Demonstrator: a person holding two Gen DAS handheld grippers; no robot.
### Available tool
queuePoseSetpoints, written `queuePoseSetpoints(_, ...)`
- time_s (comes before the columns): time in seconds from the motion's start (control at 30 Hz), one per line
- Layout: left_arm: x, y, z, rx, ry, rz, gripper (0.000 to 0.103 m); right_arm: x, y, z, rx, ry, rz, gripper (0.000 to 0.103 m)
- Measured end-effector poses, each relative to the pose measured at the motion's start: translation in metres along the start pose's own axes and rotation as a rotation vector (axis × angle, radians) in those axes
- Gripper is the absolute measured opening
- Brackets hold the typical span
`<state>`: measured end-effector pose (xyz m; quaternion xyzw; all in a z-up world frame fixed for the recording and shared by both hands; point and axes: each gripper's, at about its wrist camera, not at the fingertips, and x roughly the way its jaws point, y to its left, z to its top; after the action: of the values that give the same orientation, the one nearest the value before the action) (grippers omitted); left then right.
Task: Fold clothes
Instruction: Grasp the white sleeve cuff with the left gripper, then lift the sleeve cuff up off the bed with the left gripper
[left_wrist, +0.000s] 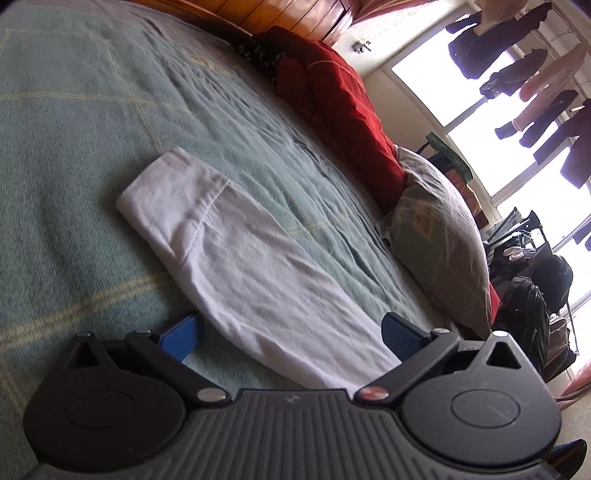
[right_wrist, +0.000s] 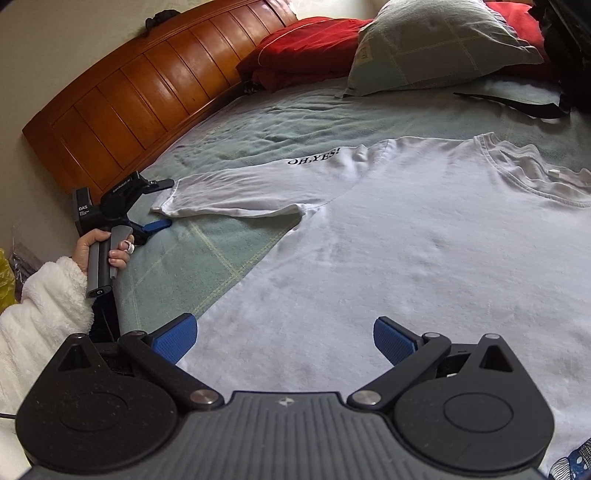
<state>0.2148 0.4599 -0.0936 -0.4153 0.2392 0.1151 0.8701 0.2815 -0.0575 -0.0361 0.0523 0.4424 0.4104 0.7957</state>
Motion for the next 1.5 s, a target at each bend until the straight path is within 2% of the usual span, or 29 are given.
queuePoseSetpoints(0.23,0.011,-0.001,0.009,0.006,-0.056,0.012,0.102,0.001,-0.002,0.000,0.008,0.000,-0.007,0.103)
queuePoseSetpoints(0.4,0.014,0.000,0.013,-0.043,-0.107,0.015,0.102,0.003,0.000,0.001,-0.001,0.006,-0.001,0.103)
queuePoseSetpoints(0.43,0.014,-0.002,0.010,-0.049,-0.107,0.007,0.102,0.003,0.000,0.001,-0.002,0.007,-0.001,0.103)
queuePoseSetpoints(0.53,0.018,-0.017,-0.003,0.012,-0.029,-0.045,0.102,0.003,-0.001,0.001,-0.006,0.007,0.008,0.103)
queuePoseSetpoints(0.63,0.025,-0.024,-0.007,0.055,-0.027,-0.032,0.102,0.005,-0.003,0.002,0.004,0.006,0.003,0.103)
queuePoseSetpoints(0.73,0.032,-0.016,0.004,0.012,-0.077,-0.035,0.102,0.005,-0.003,0.002,0.001,0.004,0.007,0.103)
queuePoseSetpoints(0.87,0.042,-0.012,0.018,-0.034,-0.141,0.001,0.102,0.001,-0.002,0.003,-0.008,-0.006,-0.005,0.103)
queuePoseSetpoints(1.0,0.046,-0.020,0.022,-0.031,-0.140,0.011,0.102,-0.001,-0.004,0.002,0.002,-0.013,-0.015,0.103)
queuePoseSetpoints(1.23,0.029,-0.038,0.026,-0.004,-0.148,-0.026,0.102,-0.007,-0.003,0.002,-0.006,-0.028,0.002,0.103)
queuePoseSetpoints(1.5,0.013,-0.077,0.025,0.055,-0.152,-0.080,0.102,-0.019,-0.001,-0.003,-0.028,-0.034,-0.005,0.103)
